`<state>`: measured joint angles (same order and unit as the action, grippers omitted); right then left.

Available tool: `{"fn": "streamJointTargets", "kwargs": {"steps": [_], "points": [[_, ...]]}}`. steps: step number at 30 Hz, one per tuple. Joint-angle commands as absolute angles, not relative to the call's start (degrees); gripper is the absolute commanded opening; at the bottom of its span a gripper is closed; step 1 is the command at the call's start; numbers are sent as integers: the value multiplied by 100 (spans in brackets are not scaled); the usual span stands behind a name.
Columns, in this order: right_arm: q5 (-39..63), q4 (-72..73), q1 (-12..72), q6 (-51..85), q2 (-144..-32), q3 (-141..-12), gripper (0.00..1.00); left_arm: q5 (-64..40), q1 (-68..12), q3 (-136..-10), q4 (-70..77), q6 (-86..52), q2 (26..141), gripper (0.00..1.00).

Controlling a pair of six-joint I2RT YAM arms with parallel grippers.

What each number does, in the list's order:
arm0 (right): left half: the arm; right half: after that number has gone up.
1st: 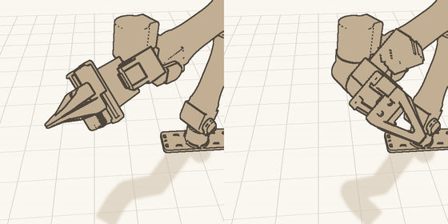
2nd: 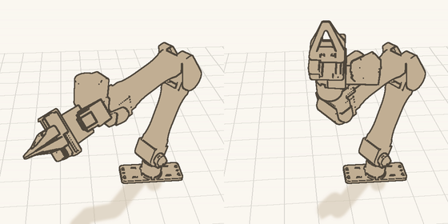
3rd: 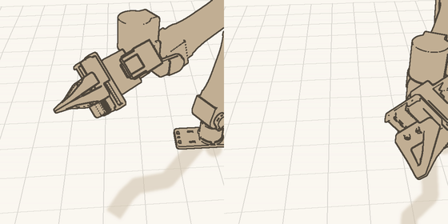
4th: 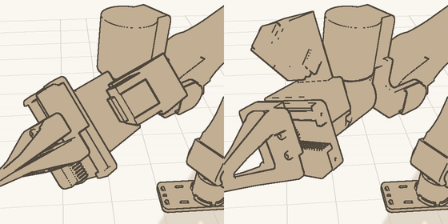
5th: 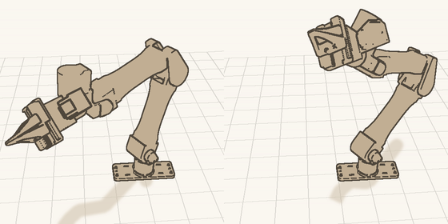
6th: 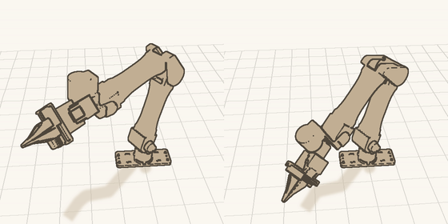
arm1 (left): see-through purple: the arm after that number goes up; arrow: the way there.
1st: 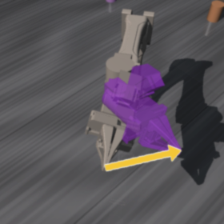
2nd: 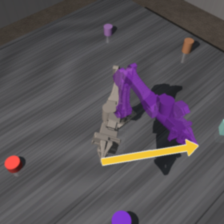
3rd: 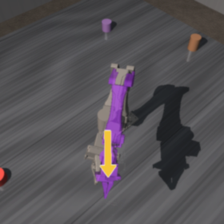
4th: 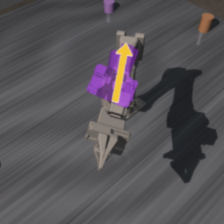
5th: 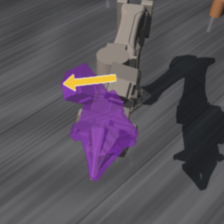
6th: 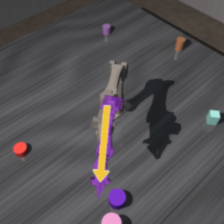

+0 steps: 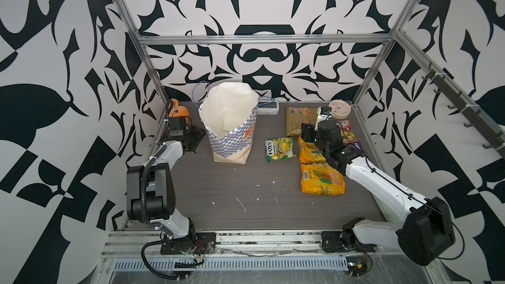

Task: Take the snacks out of the paper bag
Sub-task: Rotate the paper bag at the top-center of the table.

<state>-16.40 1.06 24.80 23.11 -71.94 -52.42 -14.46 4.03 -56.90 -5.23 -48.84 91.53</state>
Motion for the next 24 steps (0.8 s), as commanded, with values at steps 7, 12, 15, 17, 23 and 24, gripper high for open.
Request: {"fn": "streamJointTargets", "kwargs": {"steps": [7, 12, 15, 17, 23, 24], "points": [[-2057, 195, 2488, 2028, -7224, -5444, 74, -1131, -64, -5350, -349, -5449, 9086, 45], [-2223, 132, 2459, 2002, -7259, -5449, 76, -972, -89, -5110, -346, -5608, 8904, 45], [-2354, 123, 2426, 1969, -7281, -5432, 76, -680, -88, -5098, -524, -5524, 8713, 45], [-2534, 127, 2408, 1891, -7276, -5424, 79, -465, -82, -5130, -553, -5329, 8566, 47], [-3386, 1009, 2408, 1458, -6649, -4672, 100, 436, 49, -5519, -999, -4430, 7991, 67], [-3488, 1251, 2408, 1359, -6505, -4489, 100, 690, 46, -5500, -1008, -4334, 7819, 71]]}}
